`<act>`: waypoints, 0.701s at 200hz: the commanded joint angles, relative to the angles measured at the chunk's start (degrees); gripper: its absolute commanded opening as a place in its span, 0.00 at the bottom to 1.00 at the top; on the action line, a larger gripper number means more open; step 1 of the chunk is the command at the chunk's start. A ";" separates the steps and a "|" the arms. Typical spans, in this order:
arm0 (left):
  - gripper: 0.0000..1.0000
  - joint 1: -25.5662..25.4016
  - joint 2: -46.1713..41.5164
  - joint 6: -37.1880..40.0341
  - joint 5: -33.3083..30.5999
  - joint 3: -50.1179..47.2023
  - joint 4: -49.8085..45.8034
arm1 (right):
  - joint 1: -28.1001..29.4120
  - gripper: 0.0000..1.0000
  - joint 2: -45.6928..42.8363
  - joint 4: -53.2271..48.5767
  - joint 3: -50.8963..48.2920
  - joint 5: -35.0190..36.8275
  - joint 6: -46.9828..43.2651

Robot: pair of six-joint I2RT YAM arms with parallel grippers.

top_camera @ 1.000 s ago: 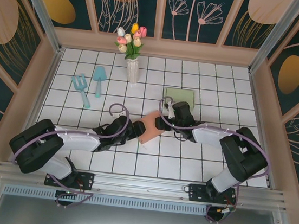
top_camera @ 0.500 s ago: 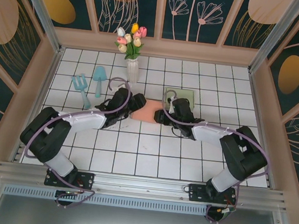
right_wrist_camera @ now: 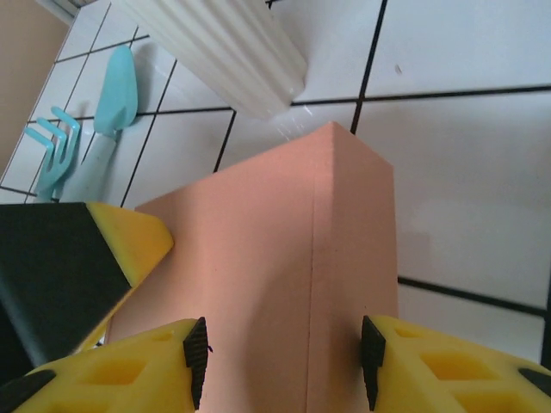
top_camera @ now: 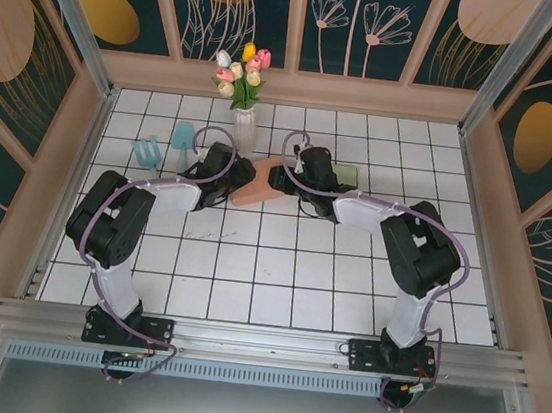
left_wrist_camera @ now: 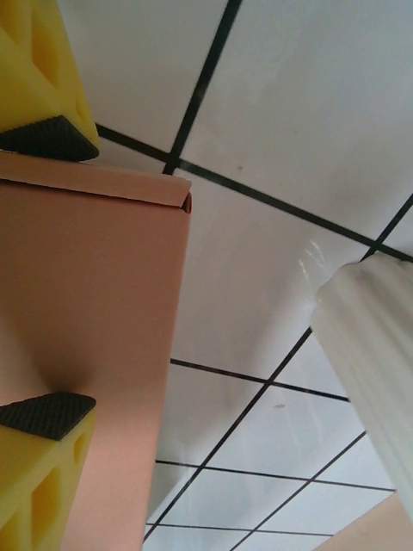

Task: Fold the paper box

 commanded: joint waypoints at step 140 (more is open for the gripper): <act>0.82 2.54 3.59 5.31 0.83 7.85 -4.58 | 1.61 0.60 2.29 -0.13 1.77 2.78 -2.47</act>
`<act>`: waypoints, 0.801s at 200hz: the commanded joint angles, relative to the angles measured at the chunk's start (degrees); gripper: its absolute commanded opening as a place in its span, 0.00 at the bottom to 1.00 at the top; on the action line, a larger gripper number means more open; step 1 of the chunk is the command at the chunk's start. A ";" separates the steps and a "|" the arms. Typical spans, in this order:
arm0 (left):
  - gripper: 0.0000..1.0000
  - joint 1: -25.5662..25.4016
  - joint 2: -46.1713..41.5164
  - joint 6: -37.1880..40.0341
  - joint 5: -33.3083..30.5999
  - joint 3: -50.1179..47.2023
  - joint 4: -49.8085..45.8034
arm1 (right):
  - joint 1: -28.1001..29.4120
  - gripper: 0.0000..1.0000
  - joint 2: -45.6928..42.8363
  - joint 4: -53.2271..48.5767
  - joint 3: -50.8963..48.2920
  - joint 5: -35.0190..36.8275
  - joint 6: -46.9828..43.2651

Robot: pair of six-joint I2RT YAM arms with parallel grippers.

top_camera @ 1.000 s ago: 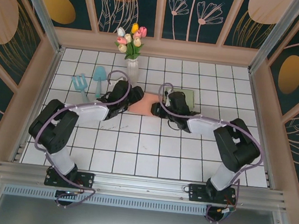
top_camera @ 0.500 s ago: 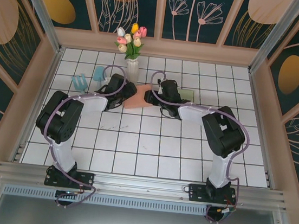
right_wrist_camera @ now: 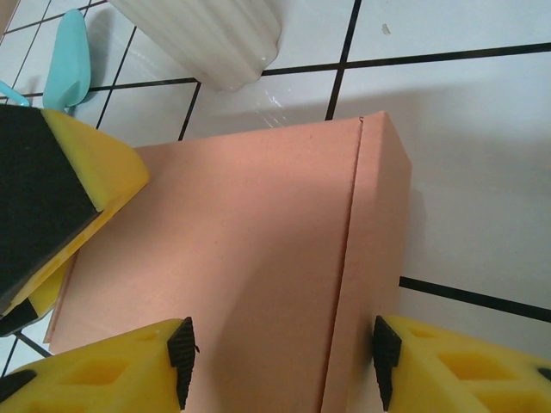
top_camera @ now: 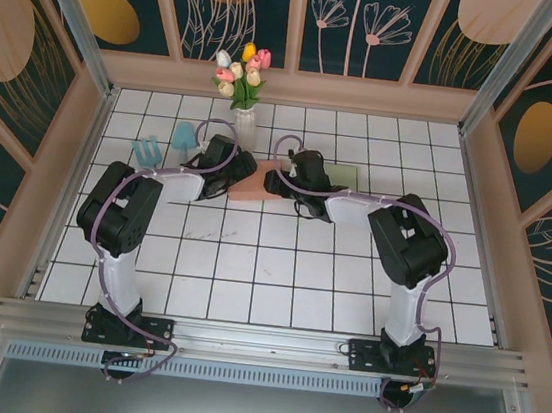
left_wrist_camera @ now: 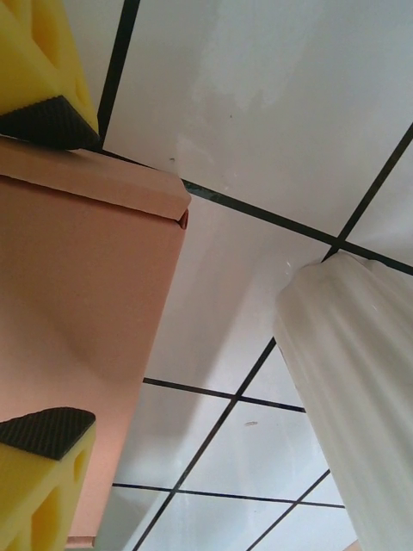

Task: Fold the paper box

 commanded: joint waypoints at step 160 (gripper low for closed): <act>0.99 1.47 -37.83 29.19 -35.35 -19.91 -1.72 | -8.93 0.99 -44.94 -4.54 -25.13 18.18 -14.45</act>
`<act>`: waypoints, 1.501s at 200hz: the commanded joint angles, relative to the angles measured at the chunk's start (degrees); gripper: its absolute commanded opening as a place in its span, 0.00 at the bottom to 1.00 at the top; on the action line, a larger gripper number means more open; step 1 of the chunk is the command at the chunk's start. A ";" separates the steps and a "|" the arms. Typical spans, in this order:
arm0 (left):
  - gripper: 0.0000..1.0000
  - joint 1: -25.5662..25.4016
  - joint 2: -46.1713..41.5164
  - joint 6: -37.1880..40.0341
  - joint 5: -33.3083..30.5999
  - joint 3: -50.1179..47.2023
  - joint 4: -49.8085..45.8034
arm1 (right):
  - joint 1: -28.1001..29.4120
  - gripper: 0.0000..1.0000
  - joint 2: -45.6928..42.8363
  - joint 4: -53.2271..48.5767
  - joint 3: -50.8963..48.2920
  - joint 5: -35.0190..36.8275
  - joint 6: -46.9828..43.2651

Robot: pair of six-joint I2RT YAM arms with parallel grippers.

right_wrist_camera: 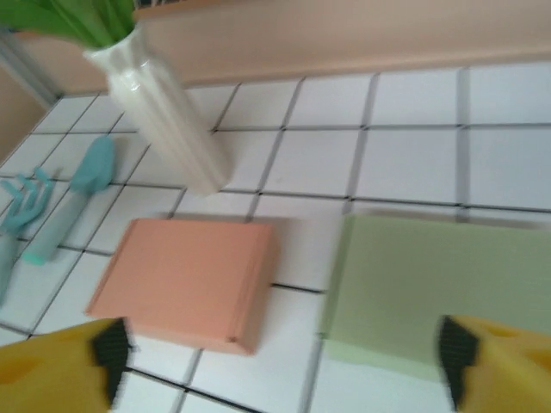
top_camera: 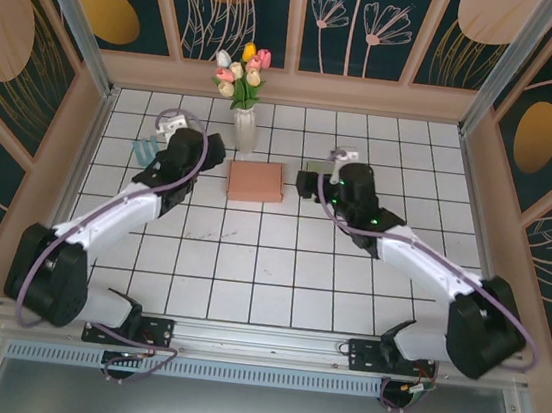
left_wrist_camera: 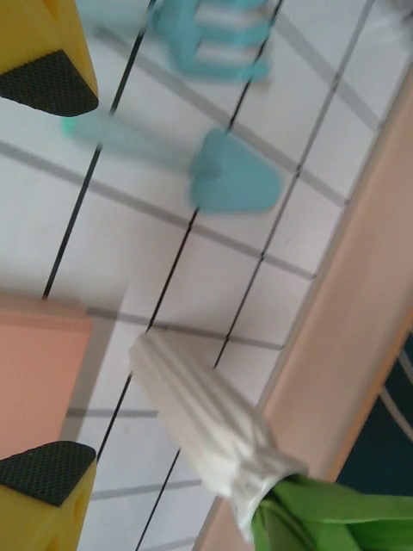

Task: Fold the paper box

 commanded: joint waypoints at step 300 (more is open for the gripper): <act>0.99 21.45 10.48 29.61 12.80 -36.54 72.57 | -35.19 0.99 15.16 62.56 -31.64 -6.24 -12.11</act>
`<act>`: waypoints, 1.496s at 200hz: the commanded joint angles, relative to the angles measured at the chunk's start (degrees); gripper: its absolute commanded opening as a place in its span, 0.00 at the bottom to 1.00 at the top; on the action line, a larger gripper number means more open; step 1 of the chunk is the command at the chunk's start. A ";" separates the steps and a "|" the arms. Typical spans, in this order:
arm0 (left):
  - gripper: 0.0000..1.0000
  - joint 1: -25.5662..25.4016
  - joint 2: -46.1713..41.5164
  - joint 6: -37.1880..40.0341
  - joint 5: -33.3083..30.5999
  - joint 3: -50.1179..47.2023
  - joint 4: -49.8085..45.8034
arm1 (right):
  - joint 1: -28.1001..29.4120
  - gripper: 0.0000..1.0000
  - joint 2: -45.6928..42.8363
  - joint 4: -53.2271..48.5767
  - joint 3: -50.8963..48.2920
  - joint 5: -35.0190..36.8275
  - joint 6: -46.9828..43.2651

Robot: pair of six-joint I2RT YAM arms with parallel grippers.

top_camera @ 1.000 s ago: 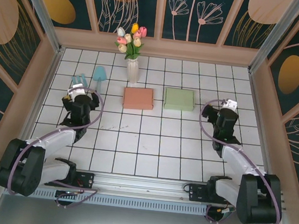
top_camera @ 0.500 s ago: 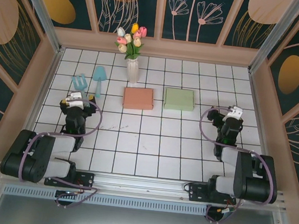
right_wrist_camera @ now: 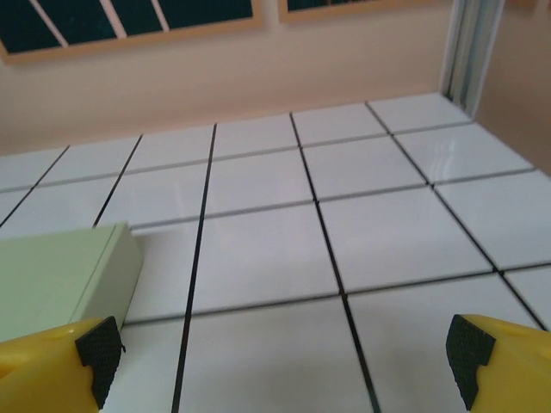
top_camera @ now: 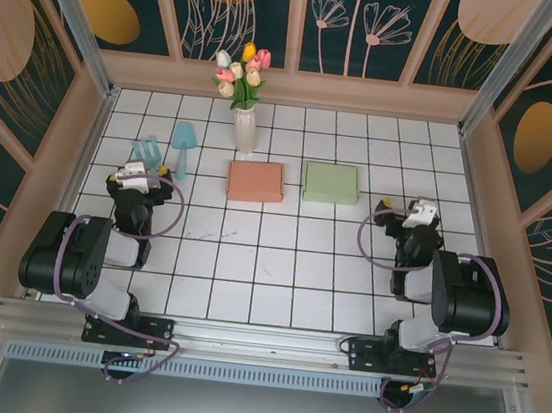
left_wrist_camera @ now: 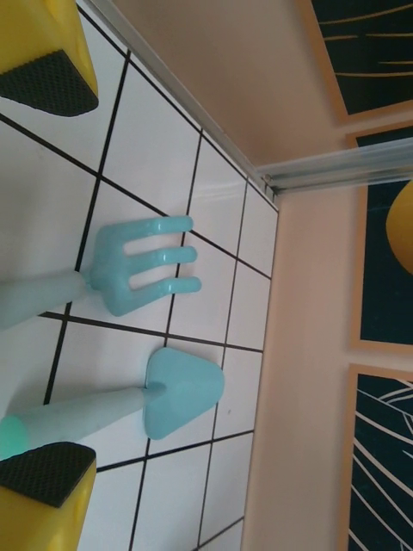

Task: Fold the paper box

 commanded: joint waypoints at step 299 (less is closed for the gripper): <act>0.99 0.29 -0.14 -0.08 4.20 0.98 1.46 | -0.43 0.99 0.41 -1.74 2.52 -1.77 0.26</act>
